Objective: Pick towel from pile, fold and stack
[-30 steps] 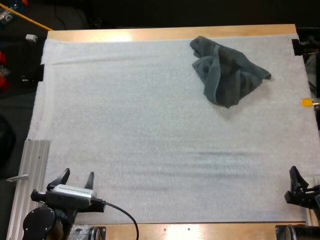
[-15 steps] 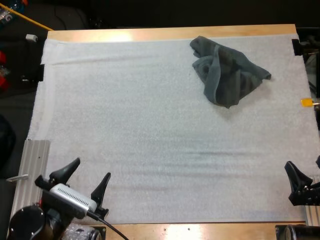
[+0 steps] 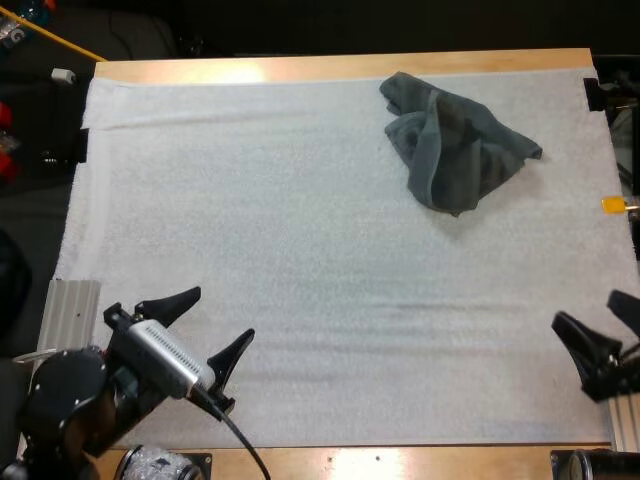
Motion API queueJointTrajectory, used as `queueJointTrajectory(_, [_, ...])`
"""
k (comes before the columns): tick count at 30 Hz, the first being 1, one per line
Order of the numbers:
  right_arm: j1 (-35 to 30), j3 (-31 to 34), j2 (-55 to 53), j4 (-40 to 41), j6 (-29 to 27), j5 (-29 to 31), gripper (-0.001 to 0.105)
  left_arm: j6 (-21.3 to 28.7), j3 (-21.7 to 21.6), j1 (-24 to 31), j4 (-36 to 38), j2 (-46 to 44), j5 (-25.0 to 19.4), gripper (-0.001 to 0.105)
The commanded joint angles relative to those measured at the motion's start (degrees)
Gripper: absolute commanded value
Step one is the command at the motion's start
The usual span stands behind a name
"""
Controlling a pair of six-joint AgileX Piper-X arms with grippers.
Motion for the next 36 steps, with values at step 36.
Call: queueJointTrajectory(36, [23.71,-6.42,64.08,-40.41,23.33,26.99,0.074,-1.14,-0.48,-0.31,0.29,0.6,0.43,0.071])
